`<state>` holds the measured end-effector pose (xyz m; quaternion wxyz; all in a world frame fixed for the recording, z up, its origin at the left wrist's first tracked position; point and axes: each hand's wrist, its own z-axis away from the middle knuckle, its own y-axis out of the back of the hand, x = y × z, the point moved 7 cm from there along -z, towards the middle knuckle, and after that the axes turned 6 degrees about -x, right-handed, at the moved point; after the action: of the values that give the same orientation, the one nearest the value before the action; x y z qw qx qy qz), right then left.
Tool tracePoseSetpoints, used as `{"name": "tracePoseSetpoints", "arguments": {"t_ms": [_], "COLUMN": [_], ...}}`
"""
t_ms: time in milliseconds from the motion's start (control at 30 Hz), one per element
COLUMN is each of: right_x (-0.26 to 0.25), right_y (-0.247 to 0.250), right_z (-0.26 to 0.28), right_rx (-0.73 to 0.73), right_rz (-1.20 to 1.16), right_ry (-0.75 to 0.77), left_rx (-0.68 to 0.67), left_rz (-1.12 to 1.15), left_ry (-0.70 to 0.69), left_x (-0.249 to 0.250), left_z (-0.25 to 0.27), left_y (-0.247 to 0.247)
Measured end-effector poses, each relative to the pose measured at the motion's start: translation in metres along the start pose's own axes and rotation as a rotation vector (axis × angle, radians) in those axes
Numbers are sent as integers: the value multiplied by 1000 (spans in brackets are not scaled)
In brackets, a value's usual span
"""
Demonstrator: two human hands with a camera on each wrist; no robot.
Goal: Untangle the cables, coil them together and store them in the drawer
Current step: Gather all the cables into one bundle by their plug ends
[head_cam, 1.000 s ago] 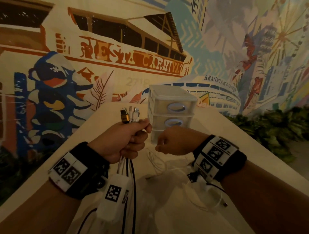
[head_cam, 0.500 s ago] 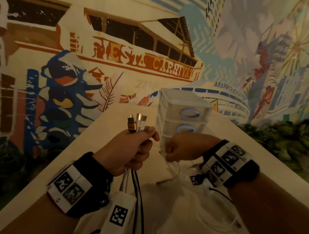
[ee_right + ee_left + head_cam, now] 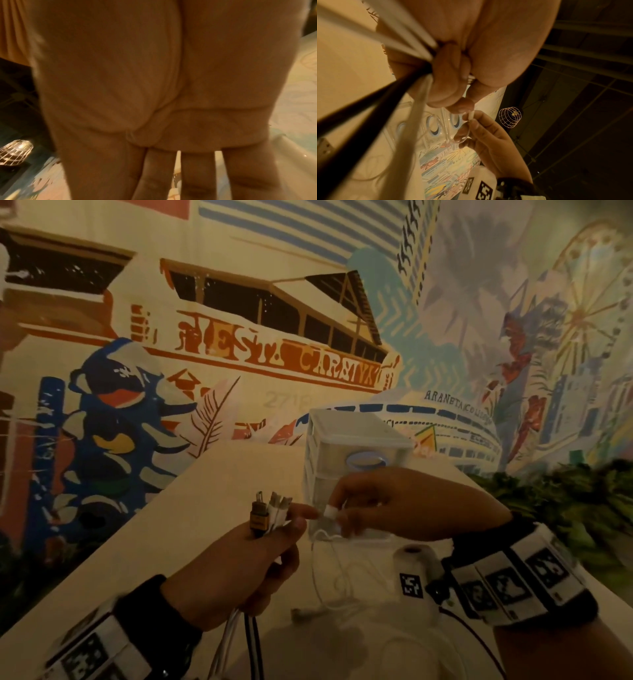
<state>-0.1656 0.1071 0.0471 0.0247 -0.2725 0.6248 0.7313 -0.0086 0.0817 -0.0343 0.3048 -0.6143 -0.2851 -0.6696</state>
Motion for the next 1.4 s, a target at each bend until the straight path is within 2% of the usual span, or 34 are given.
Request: {"name": "tracePoseSetpoints", "arguments": {"t_ms": [200, 433, 600, 767, 900, 1000, 1133, 1233, 1400], "right_x": [14, 12, 6, 6, 8, 8, 5, 9, 15], "right_y": [31, 32, 25, 22, 21, 19, 8, -3, -10], "right_z": [16, 19, 18, 17, 18, 17, 15, 11, 1], "right_rx": [150, 120, 63, 38, 30, 13, -97, -169, -144], "right_rz": [-203, -303, -373, -342, -309, -303, -284, -225, -51], "right_ry": [89, 150, 189, 172, 156, 147, 121, 54, -15], "left_rx": [2, -15, -1, -5, -23, 15, 51, 69, 65], "left_rz": [1, -53, -45, -44, -65, -57, -36, -21, -30], "left_ry": [-22, 16, 102, 134, 108, 90, 50, 33, -28], "left_x": [-2, -8, -16, -20, -20, -19, -16, -14, -9], "left_z": [-2, -3, -4, -6, -6, -6, -5, -4, -3], "left_y": [-2, -5, -4, 0, 0, 1, 2, 2, -2]}}
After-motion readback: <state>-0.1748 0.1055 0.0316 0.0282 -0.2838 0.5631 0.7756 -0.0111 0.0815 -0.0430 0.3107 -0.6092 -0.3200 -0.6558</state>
